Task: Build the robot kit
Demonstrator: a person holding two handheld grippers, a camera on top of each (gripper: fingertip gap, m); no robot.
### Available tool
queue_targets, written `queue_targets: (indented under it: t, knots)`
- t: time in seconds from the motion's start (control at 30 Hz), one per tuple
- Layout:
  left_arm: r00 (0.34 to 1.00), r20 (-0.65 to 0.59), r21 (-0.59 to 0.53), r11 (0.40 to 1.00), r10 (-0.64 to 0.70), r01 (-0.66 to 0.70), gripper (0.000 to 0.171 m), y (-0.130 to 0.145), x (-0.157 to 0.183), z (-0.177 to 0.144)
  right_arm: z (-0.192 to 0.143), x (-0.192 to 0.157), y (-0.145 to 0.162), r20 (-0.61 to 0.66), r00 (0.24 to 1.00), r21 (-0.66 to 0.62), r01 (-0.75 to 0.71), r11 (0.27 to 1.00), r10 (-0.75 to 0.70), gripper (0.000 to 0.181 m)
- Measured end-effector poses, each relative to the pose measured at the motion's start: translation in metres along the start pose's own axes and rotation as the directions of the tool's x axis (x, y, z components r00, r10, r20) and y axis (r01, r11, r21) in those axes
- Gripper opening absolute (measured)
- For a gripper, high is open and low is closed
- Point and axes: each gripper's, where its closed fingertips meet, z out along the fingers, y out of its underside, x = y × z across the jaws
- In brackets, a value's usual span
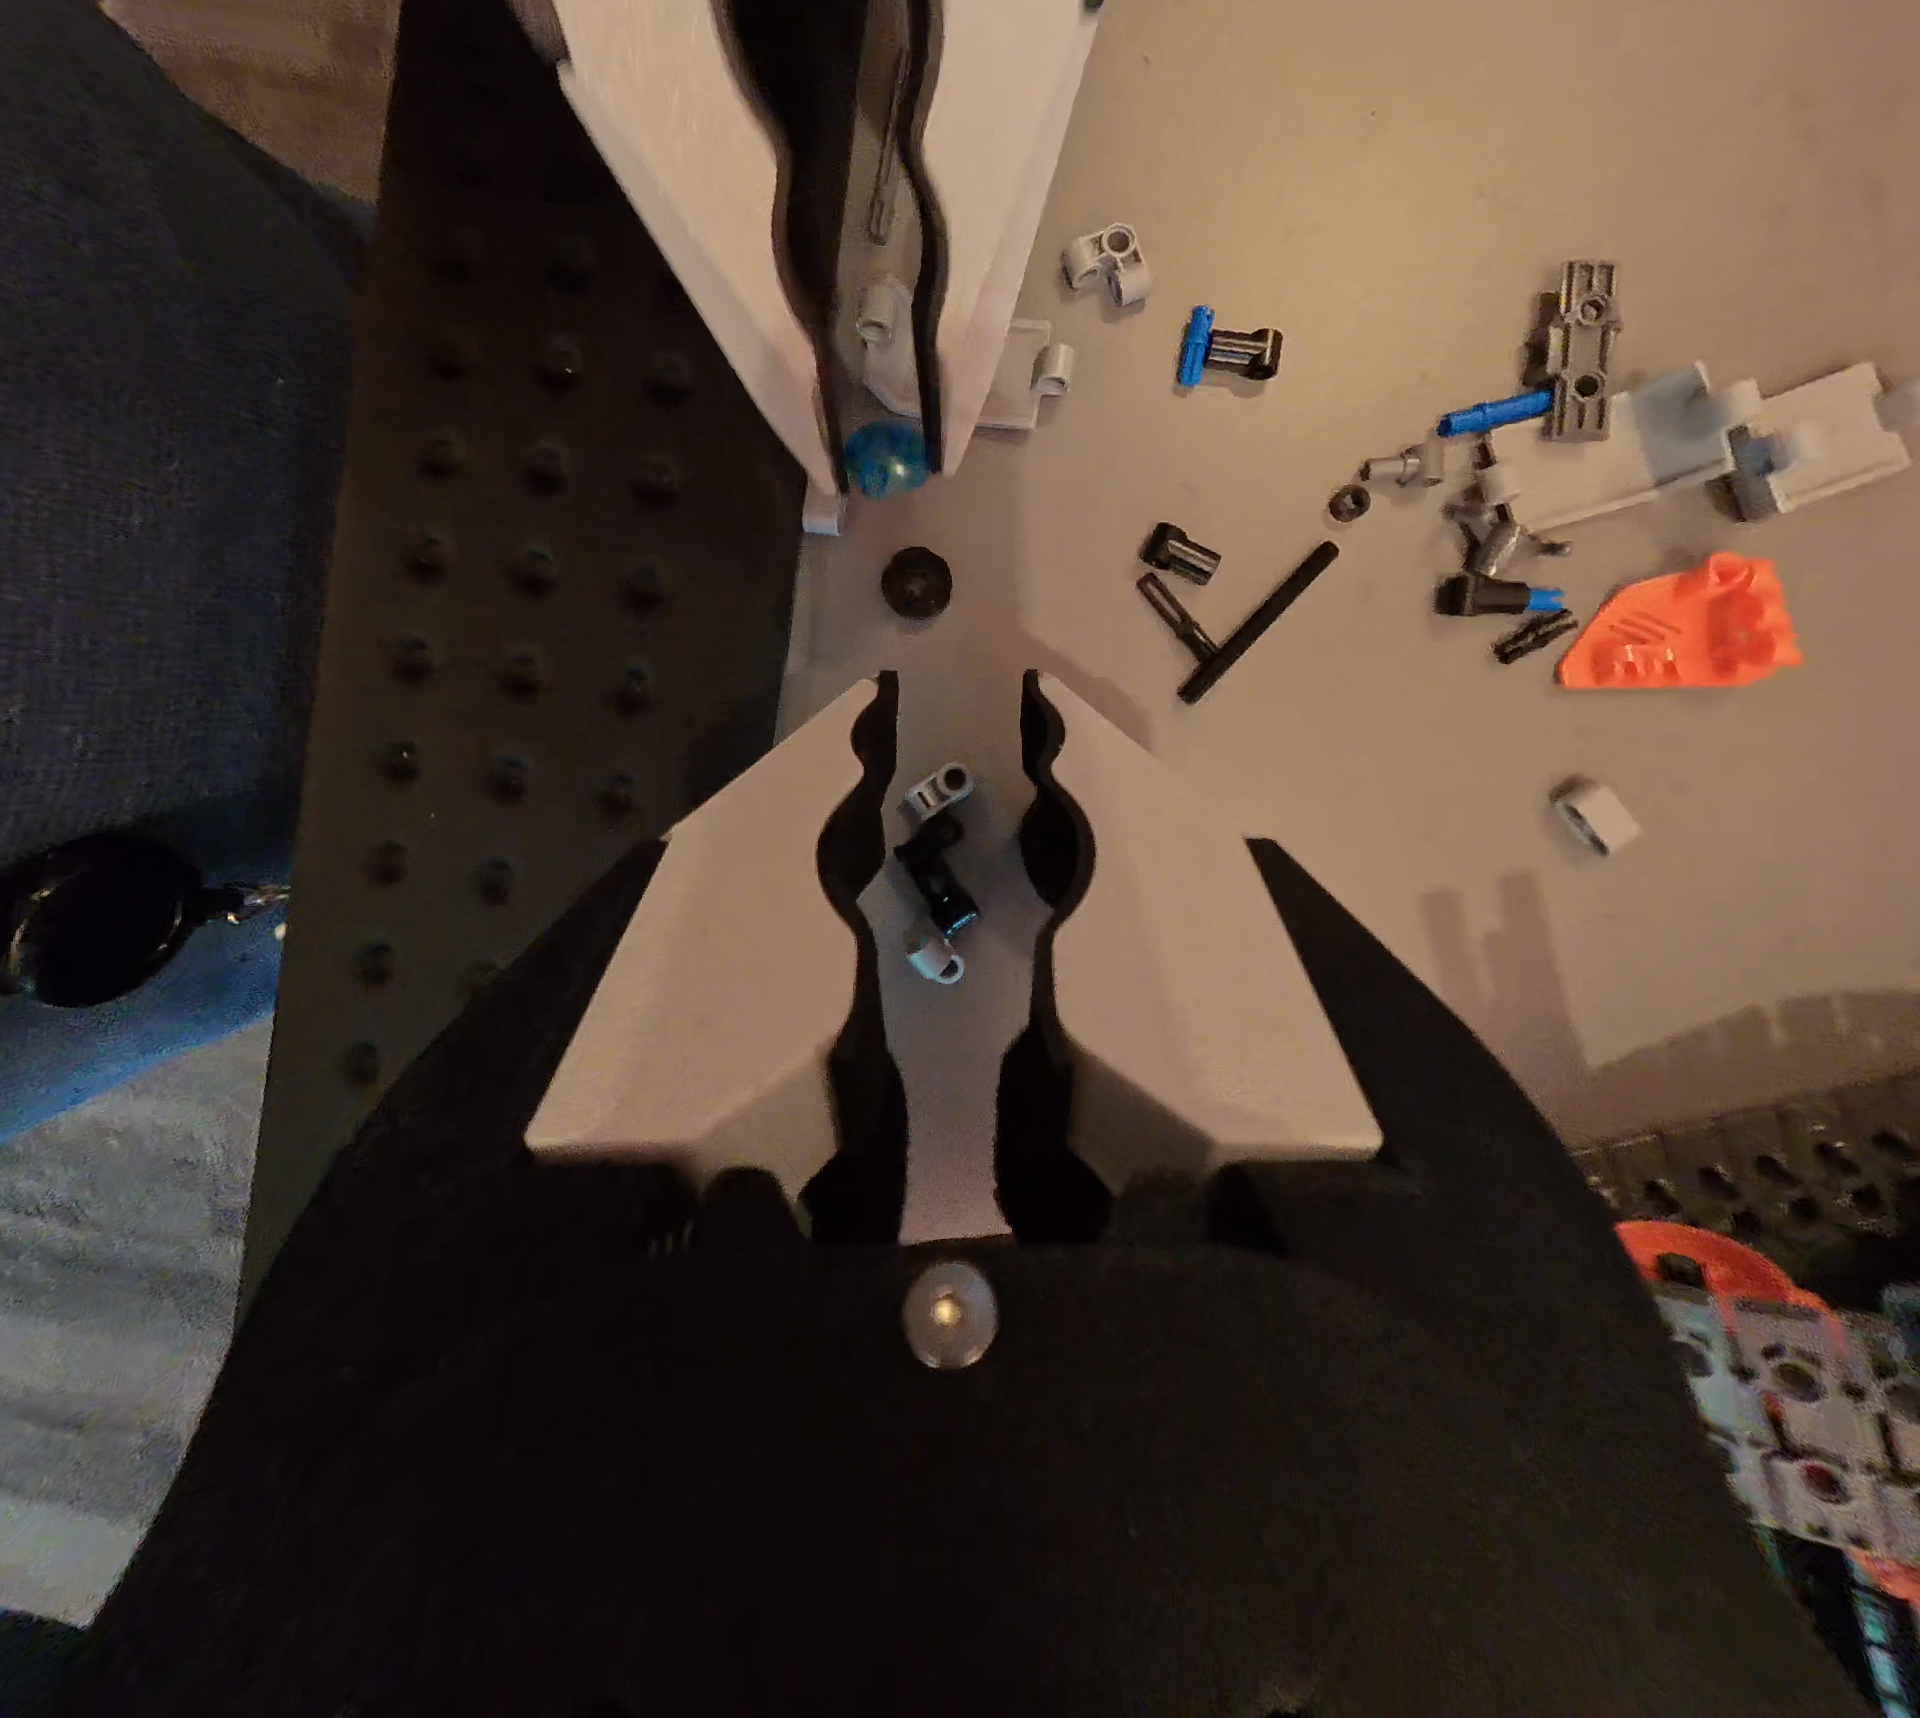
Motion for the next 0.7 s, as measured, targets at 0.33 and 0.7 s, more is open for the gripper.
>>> queue_targets:
  t: [0.33,0.7]
  knots:
    - [0.985,0.079,-0.220,0.967,0.150,-0.130,0.013,0.012,-0.003,0.029,-0.002,-0.005,0.005,-0.008,0.999,0.134,-0.052,0.990,0.054,0.017]
    - [0.982,0.094,-0.258,0.957,0.164,-0.135,0.014,0.015,-0.004,0.029,-0.005,-0.006,0.003,-0.005,0.999,0.170,-0.045,0.984,0.047,0.015]
